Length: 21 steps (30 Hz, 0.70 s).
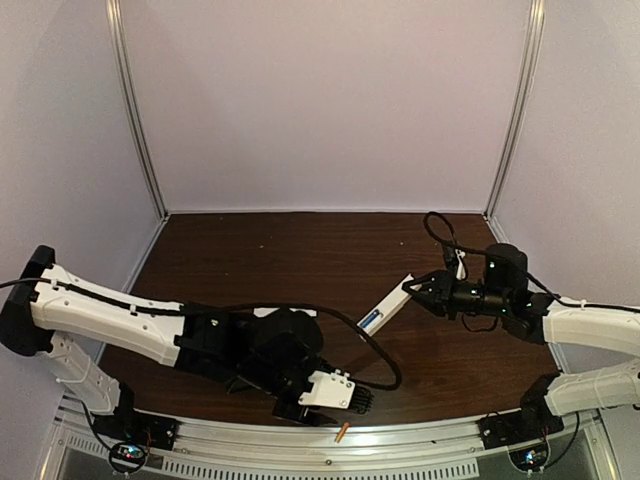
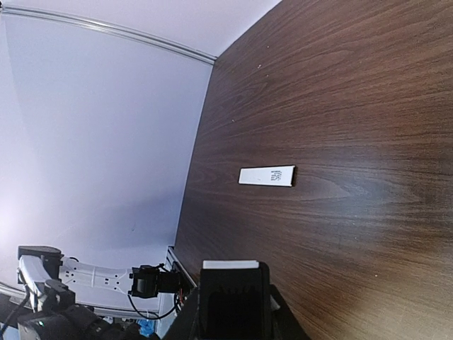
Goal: Load the batteries into the remote control
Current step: Pick up the remote control without the battery cover from the corner of the board.
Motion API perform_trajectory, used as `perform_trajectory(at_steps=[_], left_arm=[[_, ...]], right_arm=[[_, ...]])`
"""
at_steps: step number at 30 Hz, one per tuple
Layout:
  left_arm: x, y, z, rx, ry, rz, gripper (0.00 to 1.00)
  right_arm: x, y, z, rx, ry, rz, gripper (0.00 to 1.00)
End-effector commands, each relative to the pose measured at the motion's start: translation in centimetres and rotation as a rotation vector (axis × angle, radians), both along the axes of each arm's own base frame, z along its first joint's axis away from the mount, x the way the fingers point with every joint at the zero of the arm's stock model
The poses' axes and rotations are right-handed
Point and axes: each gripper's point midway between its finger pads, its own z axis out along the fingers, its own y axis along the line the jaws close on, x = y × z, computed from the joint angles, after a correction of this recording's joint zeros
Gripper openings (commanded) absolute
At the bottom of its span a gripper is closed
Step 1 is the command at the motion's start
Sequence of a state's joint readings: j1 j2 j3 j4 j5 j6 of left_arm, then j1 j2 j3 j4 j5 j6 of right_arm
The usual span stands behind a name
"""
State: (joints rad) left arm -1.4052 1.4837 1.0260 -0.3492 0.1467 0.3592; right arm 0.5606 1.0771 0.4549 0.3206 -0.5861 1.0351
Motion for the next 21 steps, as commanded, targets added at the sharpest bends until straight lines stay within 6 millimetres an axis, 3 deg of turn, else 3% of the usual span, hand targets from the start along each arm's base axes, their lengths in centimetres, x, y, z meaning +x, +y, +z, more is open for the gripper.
perform_trajectory(at_steps=[1,5,9,18,21], left_arm=[[-1.9,-2.6,-3.3,0.074,0.12,0.052,0.5],[-2.5,-3.0,-5.6,0.126,0.189,0.171,0.51],[-2.2,-3.0,-5.9,0.117,0.192,0.226,0.52],[-2.3,-0.4,-7.6,0.223,-0.08,-0.065,0.61],[-1.9,-0.4,-7.8,0.239,-0.141,-0.107,0.63]], right_arm=[[0.2,-1.3,0.6,-0.036,-0.031,-0.032,0.0],[-0.1,-2.0,1.0,-0.041,-0.042,-0.039,0.0],[-0.5,-2.2,1.0,-0.047,-0.044,-0.03,0.0],[-1.2,-2.4,1.3,-0.032,-0.052,-0.018,0.0],[-1.2,-2.5,1.5,-0.027,-0.057,-0.019,0.0]])
